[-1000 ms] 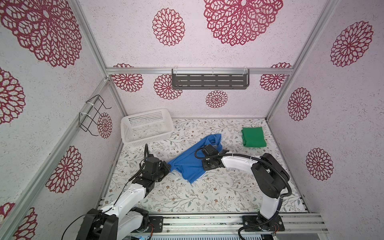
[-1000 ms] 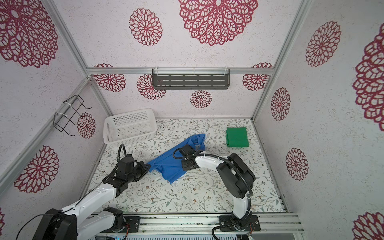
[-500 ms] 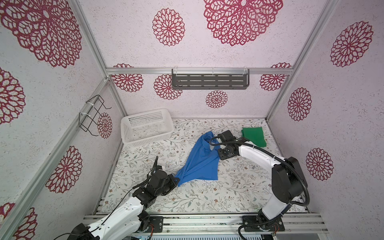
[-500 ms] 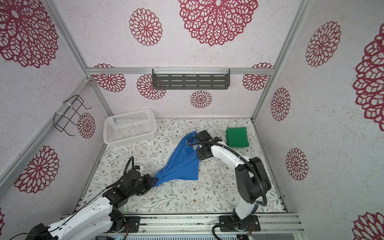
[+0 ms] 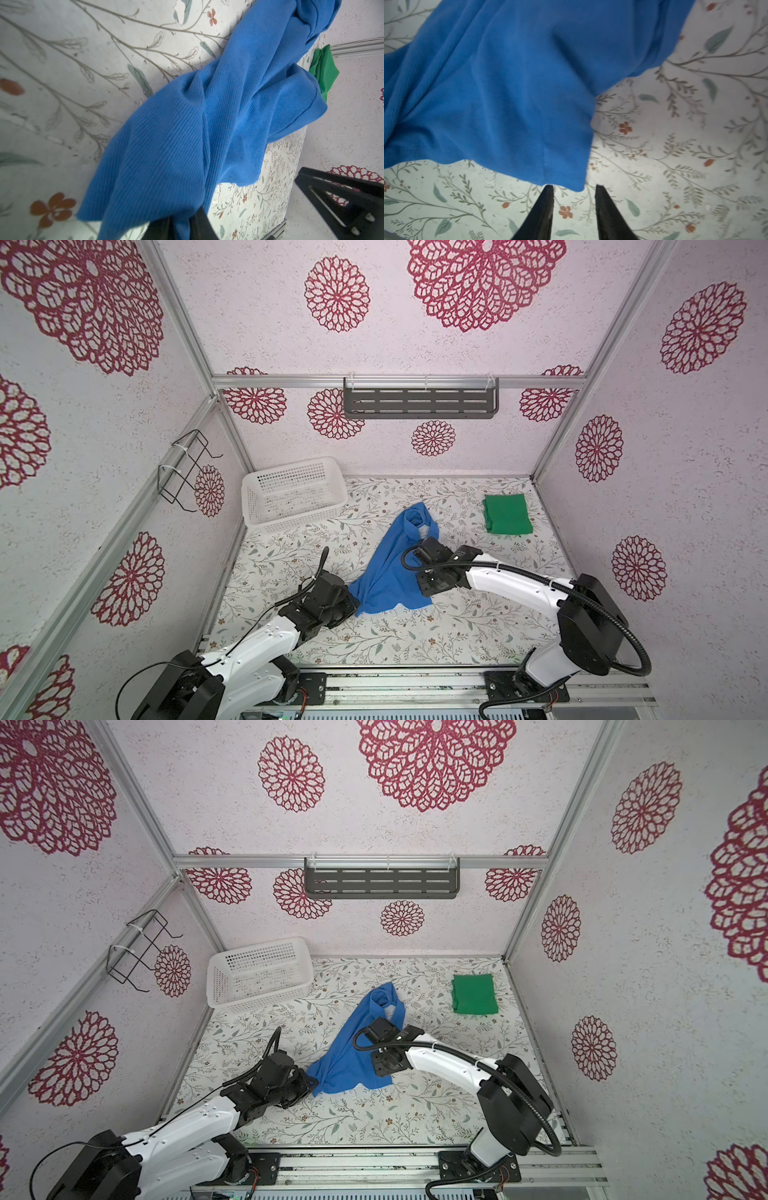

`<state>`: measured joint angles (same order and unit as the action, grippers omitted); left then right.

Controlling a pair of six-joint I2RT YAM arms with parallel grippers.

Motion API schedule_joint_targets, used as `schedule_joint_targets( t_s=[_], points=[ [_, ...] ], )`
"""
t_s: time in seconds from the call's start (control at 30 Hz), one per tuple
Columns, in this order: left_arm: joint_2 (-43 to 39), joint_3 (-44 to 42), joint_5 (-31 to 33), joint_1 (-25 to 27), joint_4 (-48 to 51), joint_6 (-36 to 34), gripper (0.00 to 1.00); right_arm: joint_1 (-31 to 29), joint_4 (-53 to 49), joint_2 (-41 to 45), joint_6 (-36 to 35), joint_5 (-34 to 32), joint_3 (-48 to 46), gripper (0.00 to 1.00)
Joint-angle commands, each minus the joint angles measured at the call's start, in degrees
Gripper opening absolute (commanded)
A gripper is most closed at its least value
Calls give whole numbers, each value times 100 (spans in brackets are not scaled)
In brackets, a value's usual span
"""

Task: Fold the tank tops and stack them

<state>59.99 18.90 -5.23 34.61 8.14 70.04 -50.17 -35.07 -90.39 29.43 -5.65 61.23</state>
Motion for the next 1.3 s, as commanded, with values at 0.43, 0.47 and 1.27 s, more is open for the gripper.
schedule_joint_targets(
  t_s=[0.43,0.47,1.27],
  points=[
    [-545,-38,386,2,597,-107,31,-406,678,-938,870,-94,-209,35],
    [-586,42,411,3,752,-169,36,-406,715,-944,901,-47,-237,31],
    [92,1134,319,-282,2063,-1294,60,1593,-262,1718,134,-25,-1181,0]
  ],
)
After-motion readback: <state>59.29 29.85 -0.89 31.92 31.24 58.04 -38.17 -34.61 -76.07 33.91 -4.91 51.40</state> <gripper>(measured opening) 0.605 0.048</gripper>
